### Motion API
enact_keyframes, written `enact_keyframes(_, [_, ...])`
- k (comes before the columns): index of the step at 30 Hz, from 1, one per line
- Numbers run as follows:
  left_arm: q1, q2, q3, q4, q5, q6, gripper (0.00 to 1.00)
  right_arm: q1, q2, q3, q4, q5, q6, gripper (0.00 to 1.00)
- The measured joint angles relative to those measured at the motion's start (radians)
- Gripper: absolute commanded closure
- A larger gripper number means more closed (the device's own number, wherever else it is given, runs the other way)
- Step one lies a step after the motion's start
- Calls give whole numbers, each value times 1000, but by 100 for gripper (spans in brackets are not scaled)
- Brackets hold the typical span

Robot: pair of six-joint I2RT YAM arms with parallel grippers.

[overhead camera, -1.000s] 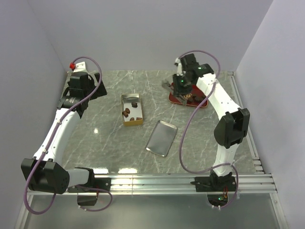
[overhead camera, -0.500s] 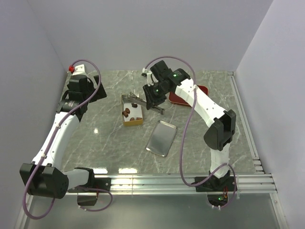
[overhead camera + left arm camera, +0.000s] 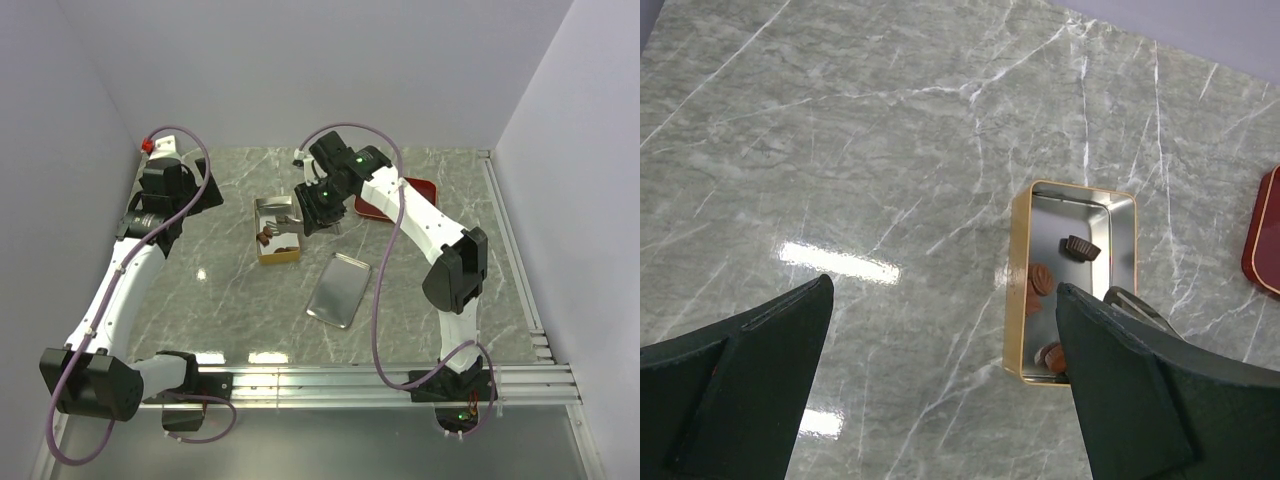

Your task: Pack the chocolate

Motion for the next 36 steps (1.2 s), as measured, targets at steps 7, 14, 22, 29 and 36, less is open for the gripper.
enact_keyframes(7, [0, -4, 0, 0, 0, 0, 1, 0, 0, 1, 4, 7, 2, 59])
enact_keyframes(14, [0, -4, 0, 0, 0, 0, 1, -22, 0, 1, 25, 45, 37, 60])
enact_keyframes(22, [0, -4, -1, 0, -1, 0, 0, -204, -20, -19, 85, 148, 86, 60])
enact_keyframes(29, [0, -11, -12, 0, 0, 0, 1, -381, -109, -130, 133, 309, 100, 59])
enact_keyframes(36, [0, -11, -12, 0, 0, 0, 1, -447, -164, -255, 151, 403, 106, 59])
